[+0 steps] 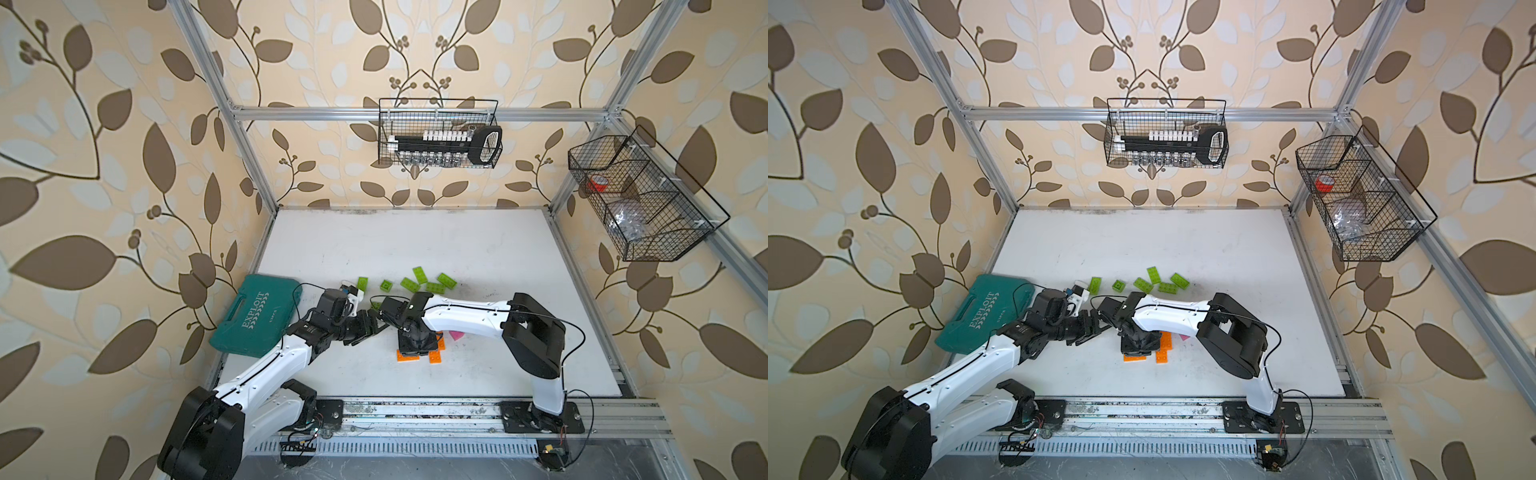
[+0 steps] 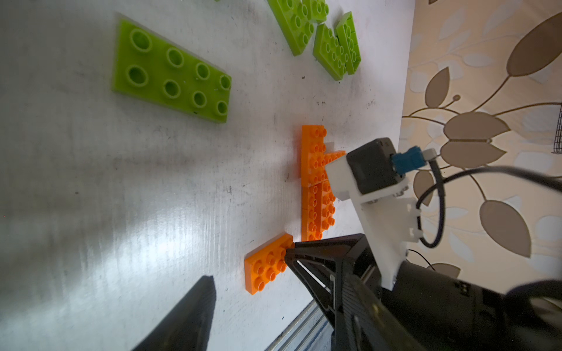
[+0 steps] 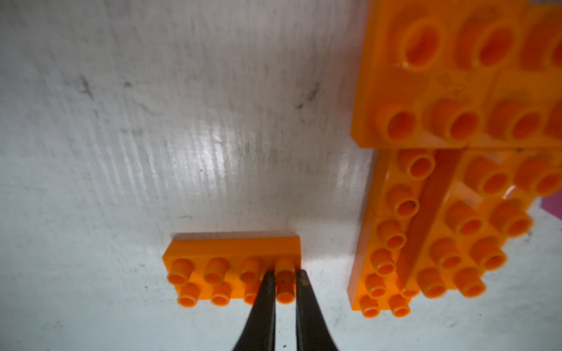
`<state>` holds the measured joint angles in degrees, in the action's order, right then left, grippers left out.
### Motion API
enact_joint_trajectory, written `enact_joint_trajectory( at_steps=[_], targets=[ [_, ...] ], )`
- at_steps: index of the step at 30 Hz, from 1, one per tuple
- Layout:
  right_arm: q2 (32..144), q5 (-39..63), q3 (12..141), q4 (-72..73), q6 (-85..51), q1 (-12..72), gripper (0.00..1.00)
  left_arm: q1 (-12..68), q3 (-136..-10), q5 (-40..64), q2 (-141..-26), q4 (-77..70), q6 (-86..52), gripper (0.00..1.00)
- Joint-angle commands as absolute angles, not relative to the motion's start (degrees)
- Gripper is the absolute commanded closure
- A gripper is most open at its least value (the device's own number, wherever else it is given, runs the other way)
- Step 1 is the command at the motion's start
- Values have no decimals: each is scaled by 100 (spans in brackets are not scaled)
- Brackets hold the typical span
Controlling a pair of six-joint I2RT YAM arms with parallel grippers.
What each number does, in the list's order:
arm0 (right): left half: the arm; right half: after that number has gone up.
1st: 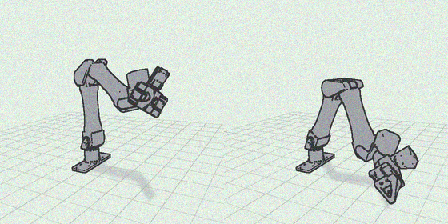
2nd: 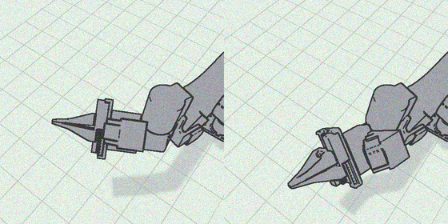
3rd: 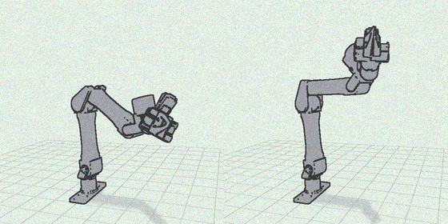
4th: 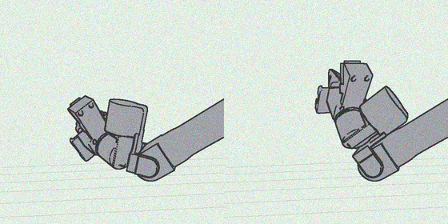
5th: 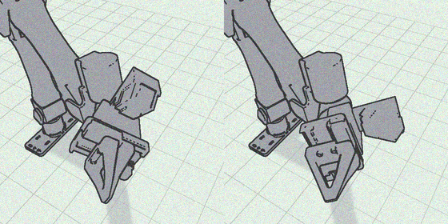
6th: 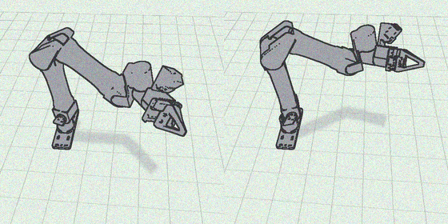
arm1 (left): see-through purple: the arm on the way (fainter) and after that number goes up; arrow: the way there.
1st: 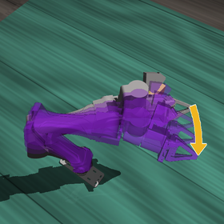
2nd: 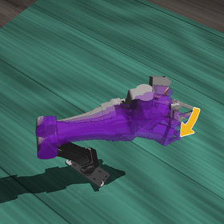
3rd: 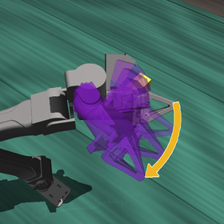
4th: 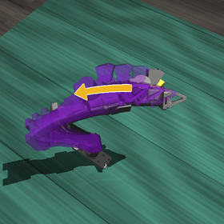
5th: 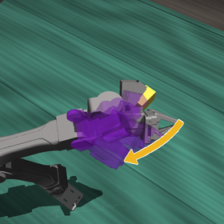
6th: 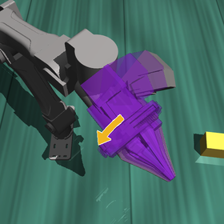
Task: Assemble a small pinwheel with lego
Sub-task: Pick up the lego brick from the center of the board.
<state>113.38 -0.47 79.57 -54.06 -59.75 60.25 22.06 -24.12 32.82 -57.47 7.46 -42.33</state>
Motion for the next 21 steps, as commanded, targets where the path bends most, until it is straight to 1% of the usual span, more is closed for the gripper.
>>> enact_joint_trajectory(
  at_steps=[1,9,21],
  targets=[
    [11575,37,7866,-5378,-5940,6007,89,2180,-2401,3287,-5722,690,-4176,31],
    [11474,27,7894,-5347,-5776,6021,91,2180,-2418,3239,-5687,759,-4175,31],
    [11270,-95,8261,-5497,-4772,5842,92,2188,-2463,2949,-5942,753,-4041,28]
  ],
)
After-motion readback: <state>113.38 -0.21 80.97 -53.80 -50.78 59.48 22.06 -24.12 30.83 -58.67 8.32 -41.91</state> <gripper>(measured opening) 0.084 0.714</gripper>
